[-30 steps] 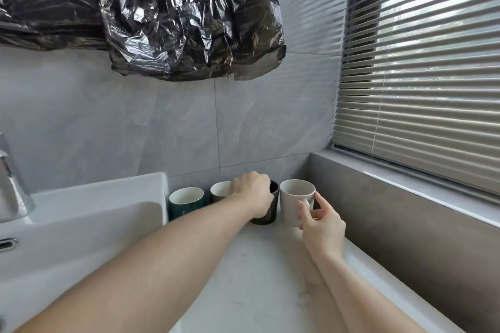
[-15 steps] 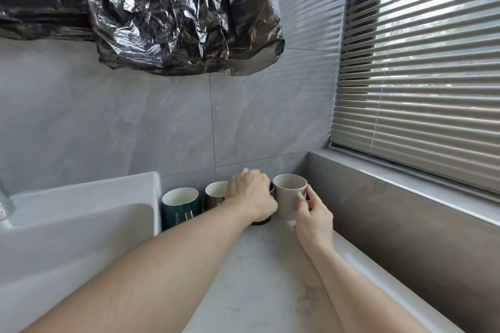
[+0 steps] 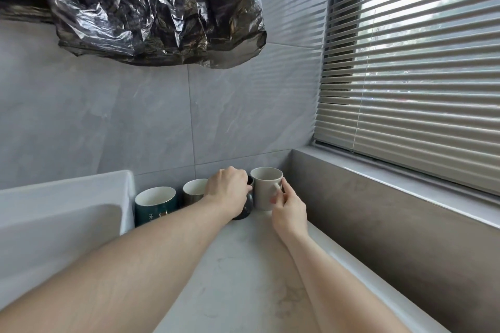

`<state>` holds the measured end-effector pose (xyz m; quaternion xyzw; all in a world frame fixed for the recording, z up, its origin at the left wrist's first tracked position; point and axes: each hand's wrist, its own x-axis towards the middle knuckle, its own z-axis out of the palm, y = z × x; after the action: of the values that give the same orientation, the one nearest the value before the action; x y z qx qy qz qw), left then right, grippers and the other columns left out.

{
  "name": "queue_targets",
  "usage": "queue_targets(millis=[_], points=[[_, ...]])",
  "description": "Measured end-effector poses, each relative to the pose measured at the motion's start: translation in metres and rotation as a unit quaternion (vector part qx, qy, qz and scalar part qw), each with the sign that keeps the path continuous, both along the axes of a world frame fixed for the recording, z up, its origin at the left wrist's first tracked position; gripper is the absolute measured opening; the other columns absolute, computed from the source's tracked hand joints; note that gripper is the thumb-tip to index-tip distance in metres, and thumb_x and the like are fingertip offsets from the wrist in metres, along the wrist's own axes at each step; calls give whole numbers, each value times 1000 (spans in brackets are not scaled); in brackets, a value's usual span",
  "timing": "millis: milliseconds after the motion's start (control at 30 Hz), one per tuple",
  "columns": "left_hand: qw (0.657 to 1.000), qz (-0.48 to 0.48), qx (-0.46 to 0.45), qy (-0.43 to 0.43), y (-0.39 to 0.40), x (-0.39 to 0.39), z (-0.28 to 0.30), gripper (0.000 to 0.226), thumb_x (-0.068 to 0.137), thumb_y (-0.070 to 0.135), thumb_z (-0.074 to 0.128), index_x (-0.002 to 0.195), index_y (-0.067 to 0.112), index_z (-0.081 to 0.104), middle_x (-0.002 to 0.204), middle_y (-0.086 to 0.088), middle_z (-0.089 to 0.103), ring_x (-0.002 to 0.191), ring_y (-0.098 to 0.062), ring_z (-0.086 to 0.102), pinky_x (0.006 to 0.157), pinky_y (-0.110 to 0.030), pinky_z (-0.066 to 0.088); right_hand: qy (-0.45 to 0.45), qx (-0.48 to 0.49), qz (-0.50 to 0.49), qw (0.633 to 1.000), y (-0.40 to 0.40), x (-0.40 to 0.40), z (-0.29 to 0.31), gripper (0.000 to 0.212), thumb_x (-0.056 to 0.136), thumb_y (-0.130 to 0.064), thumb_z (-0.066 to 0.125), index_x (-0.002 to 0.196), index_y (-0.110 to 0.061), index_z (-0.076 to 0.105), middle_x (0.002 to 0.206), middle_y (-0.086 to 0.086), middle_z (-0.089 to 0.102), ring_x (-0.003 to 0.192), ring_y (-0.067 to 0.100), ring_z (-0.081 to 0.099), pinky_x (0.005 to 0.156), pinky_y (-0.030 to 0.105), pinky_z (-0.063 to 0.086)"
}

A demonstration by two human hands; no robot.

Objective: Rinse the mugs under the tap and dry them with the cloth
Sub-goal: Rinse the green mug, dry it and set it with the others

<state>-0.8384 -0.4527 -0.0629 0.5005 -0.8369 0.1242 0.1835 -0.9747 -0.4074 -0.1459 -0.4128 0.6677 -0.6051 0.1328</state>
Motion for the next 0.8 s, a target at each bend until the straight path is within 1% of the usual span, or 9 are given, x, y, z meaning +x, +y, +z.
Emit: queue_targets(millis=[67, 200, 267, 367, 400, 500, 567, 667, 800], points=[[1000, 8, 3, 1, -3, 0, -1, 34, 105, 40, 55, 102, 10, 71, 112, -15, 70, 109, -38, 67, 73, -35, 40, 14, 6, -3, 1000, -2, -2, 0, 46, 110, -41, 42, 155, -36, 47, 137, -6, 69, 119, 15, 63, 87, 26, 42], [1000, 17, -6, -4, -6, 1, -2, 36, 105, 42, 52, 101, 11, 70, 111, -13, 70, 107, -37, 66, 72, -36, 41, 38, 6, 3, 999, -6, -4, 0, 42, 111, -39, 40, 151, -40, 50, 122, -4, 74, 109, 19, 64, 81, 28, 42], [1000, 19, -14, -16, -8, 0, -3, 36, 105, 42, 51, 102, 11, 70, 111, -13, 69, 107, -37, 66, 72, -35, 41, 50, 24, 9, 998, -10, -6, 0, 44, 111, -38, 37, 154, -41, 47, 126, -3, 73, 111, 20, 64, 81, 29, 44], [999, 22, -17, -31, -10, -1, -2, 35, 106, 41, 51, 106, 11, 69, 113, -13, 69, 109, -37, 66, 72, -35, 40, 62, 39, 11, 997, -14, -7, 0, 48, 111, -32, 36, 158, -40, 40, 132, -1, 69, 119, 23, 62, 91, 33, 49], [999, 22, -18, -35, -11, -2, -2, 36, 107, 40, 51, 107, 10, 69, 114, -14, 69, 110, -37, 66, 72, -35, 40, 65, 42, 7, 997, -16, -8, -1, 48, 111, -31, 35, 159, -39, 39, 131, 0, 68, 119, 23, 61, 91, 34, 48], [998, 28, -31, -51, -12, -1, -3, 36, 108, 39, 49, 108, 9, 70, 114, -14, 69, 111, -35, 65, 73, -35, 40, 72, 52, -10, 996, -21, -9, -2, 47, 112, -36, 33, 158, -40, 38, 120, 1, 57, 107, 21, 58, 83, 32, 39], [996, 28, -47, -68, -14, -1, -4, 36, 108, 39, 49, 108, 10, 70, 114, -13, 69, 113, -33, 63, 75, -35, 38, 57, 48, -15, 997, -22, -8, -3, 47, 111, -38, 34, 158, -39, 38, 124, 0, 51, 98, 18, 57, 84, 31, 39], [996, 25, -45, -71, -12, -2, 0, 36, 108, 40, 49, 109, 10, 70, 114, -13, 70, 112, -34, 65, 74, -35, 39, 22, 34, -9, 999, -16, -7, -4, 51, 110, -36, 37, 161, -31, 35, 143, 1, 45, 114, 20, 60, 91, 29, 40], [996, 21, -40, -76, -12, 0, 0, 38, 107, 42, 49, 106, 10, 70, 113, -13, 70, 109, -35, 67, 74, -36, 43, -5, 27, -12, 1000, -6, -5, -1, 53, 107, -26, 41, 160, -27, 37, 151, 1, 43, 128, 18, 55, 97, 26, 37]])
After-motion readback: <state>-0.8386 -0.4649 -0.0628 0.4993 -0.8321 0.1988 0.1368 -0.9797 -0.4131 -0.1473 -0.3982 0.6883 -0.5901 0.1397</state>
